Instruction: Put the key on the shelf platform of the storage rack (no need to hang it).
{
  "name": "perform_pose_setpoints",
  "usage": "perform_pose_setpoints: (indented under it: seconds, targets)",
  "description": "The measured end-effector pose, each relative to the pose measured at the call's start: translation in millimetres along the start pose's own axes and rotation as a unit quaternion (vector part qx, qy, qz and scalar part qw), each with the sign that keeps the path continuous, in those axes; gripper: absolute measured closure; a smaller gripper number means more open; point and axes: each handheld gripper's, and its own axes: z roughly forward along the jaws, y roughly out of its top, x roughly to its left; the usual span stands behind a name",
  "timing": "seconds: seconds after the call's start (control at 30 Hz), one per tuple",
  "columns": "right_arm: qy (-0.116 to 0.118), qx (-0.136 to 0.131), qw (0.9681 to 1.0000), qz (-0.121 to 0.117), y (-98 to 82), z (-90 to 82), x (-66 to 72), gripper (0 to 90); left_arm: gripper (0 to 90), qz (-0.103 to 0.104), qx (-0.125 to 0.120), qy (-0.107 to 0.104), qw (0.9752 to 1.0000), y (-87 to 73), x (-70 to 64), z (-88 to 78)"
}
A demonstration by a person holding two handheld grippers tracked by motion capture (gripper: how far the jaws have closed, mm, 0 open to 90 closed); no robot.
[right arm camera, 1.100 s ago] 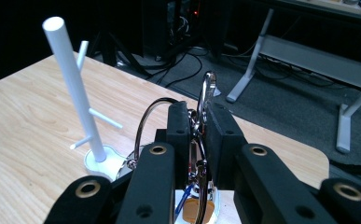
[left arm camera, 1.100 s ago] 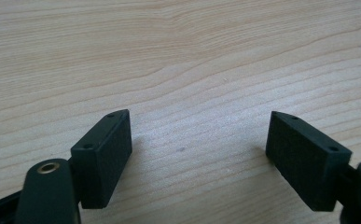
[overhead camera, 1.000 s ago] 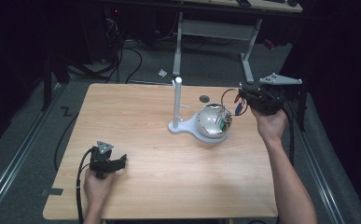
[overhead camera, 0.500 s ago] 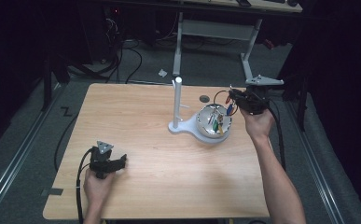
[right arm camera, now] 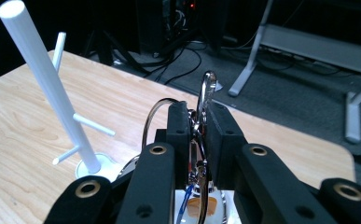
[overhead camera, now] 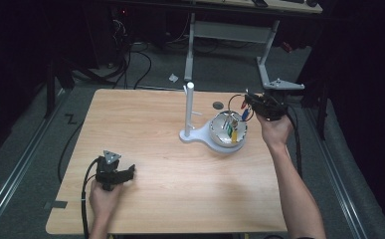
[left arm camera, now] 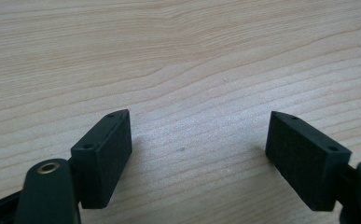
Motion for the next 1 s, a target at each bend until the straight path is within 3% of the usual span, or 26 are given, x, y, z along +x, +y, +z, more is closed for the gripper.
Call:
perform_pose_setpoints:
  seconds: [0.37,1.0]
  targets:
    - [0.001,0.004,1.0000,-0.002,2.3,6.7,2.3,81.0,22.9,-0.001,0.000,-0.002,1.0000,0.0,0.4,-0.2]
    - [0.020,0.040,0.9990,0.011,-34.9,32.5,7.4,80.9,22.9,-0.001,0.000,-0.001,1.0000,0.0,0.4,-0.2]
